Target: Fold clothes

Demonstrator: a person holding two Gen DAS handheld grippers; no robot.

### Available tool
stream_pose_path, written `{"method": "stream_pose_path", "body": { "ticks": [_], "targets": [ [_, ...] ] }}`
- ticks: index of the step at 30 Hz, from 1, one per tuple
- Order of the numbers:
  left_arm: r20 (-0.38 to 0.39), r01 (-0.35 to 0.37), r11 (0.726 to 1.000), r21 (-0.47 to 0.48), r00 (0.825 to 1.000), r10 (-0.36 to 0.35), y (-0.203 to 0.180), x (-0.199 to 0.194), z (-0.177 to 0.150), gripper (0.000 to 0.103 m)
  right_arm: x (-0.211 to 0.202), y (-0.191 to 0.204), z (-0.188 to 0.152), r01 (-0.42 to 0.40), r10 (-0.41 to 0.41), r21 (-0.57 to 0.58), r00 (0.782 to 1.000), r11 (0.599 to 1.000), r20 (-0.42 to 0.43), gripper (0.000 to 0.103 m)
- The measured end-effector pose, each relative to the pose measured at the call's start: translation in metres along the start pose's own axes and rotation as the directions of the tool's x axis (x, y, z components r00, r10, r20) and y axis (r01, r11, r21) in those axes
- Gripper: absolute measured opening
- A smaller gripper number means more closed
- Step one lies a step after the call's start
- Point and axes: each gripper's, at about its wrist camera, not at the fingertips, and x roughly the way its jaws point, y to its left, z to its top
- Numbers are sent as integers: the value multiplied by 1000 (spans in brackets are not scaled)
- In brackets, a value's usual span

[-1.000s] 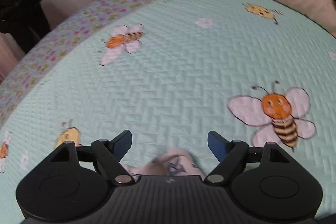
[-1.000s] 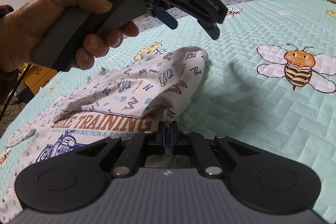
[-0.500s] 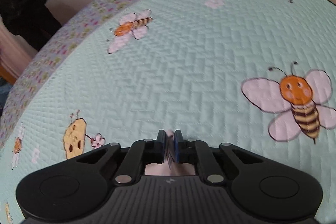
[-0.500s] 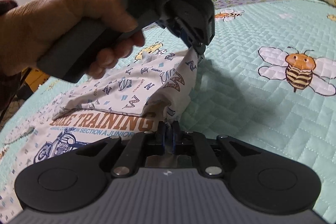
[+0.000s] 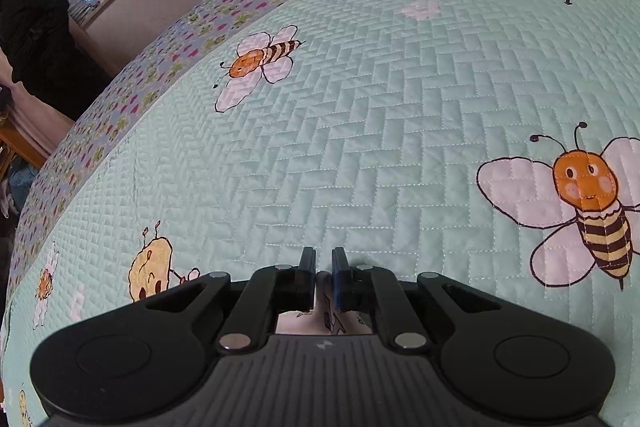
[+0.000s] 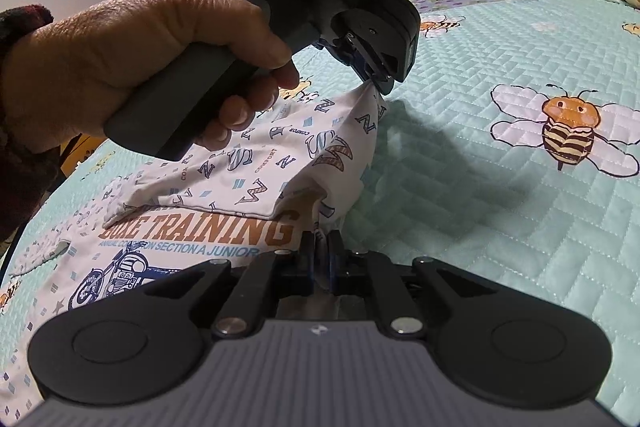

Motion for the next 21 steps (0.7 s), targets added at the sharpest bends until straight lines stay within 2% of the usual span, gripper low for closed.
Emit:
{"method": "stream_pose_path", "body": {
  "ticks": [10,21],
  "targets": [
    [20,-40,999,-12,999,40,5,-9,4,14,1,-4,0,-12,12,18,1000,1000,-3,9],
    [34,-60,998,-24,998,61,20,-37,-2,21,-1,-19,2,-68,68,114,998,991,2,9]
  ]
}}
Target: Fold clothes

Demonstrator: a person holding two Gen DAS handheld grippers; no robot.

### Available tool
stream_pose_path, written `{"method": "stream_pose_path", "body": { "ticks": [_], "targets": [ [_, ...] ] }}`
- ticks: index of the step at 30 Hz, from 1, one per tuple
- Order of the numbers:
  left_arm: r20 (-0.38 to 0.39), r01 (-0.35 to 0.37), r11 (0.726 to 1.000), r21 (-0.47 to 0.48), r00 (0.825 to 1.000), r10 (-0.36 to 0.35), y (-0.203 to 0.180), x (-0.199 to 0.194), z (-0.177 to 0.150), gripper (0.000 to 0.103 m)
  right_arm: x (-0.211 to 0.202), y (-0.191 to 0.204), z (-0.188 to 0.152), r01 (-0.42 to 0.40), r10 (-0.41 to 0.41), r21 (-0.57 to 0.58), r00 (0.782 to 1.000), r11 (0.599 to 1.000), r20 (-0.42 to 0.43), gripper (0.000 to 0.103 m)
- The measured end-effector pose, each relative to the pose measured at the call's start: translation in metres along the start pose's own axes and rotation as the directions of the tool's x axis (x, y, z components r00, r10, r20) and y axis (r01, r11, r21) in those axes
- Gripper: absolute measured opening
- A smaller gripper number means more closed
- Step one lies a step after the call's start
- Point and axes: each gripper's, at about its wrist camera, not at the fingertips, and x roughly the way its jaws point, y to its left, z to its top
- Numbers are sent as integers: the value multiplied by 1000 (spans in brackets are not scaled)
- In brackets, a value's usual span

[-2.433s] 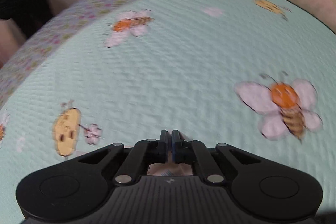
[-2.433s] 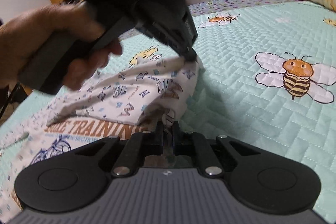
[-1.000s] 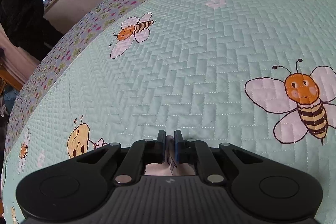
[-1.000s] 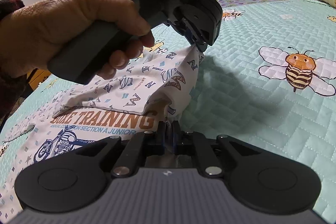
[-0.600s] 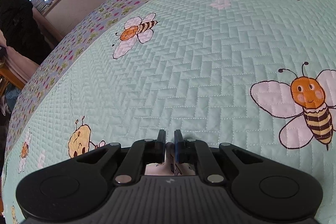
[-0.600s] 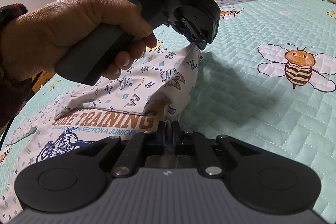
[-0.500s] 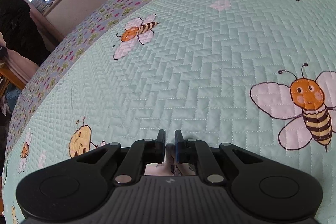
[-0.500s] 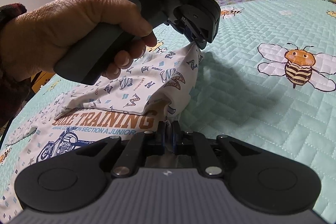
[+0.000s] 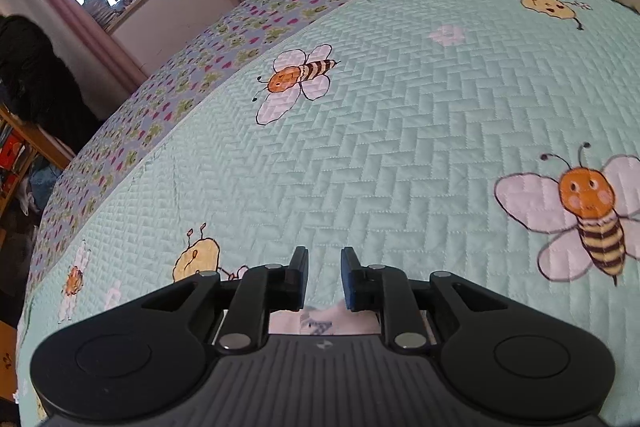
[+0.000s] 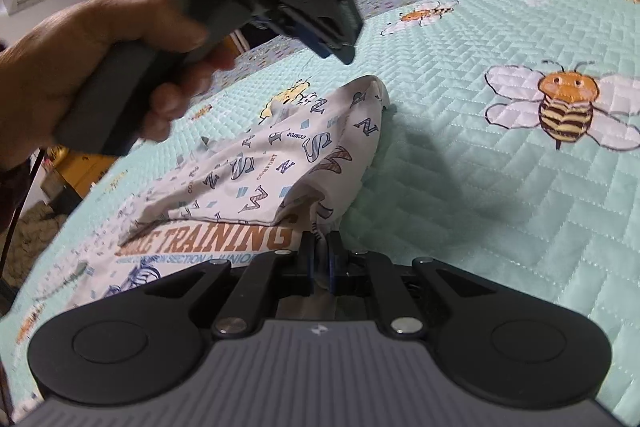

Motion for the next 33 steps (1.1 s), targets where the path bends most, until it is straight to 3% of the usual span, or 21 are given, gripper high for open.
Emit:
{"method": "stream_pose_path", "body": {
  "ticks": [6,9,11,13,15,18,21,24,26,28,30,33],
  "targets": [
    [-13,-3,1000,17,1000,3,-7,-14,-9,26,-7,-19,1,-79,77,124,997,989,18,11],
    [-32,19,999,-35,999,-20,-4,-24,-19,38,-21,-36,3,-147,134,218,988,965,73,23],
    [-47,90,987,-133,994,-97,5,-30,-34,50,-34,-52,4,-172,135,287,981,942,142,28],
    [-75,186,956,-225,975,-207,7,-29,-53,52,-47,-69,4,-185,110,354,969,917,220,29],
    [-112,272,930,-249,945,-306,-2,-21,-75,52,-56,-86,1,-207,85,431,955,878,285,32],
    [-109,298,927,-228,938,-329,-13,-25,-93,52,-58,-100,-4,-228,68,497,945,837,320,32],
    [-82,357,875,-326,912,-402,6,-35,-95,52,-57,-97,-4,-220,61,485,945,847,321,32],
    [-15,385,849,-363,908,-418,18,-49,-90,55,-54,-94,-3,-221,63,478,944,850,325,32],
    [-45,434,817,-380,873,-485,12,-43,-93,72,-53,-94,-2,-229,71,477,943,848,326,33],
    [-143,454,801,-390,830,-540,-2,-30,-103,70,-53,-93,-1,-226,72,471,943,853,324,33],
    [-131,442,820,-364,847,-515,-5,-36,-111,65,-54,-93,-1,-231,82,459,943,858,323,34],
    [38,403,806,-433,902,-430,34,-64,-119,59,-55,-90,0,-238,95,436,941,868,325,38]
  ]
}}
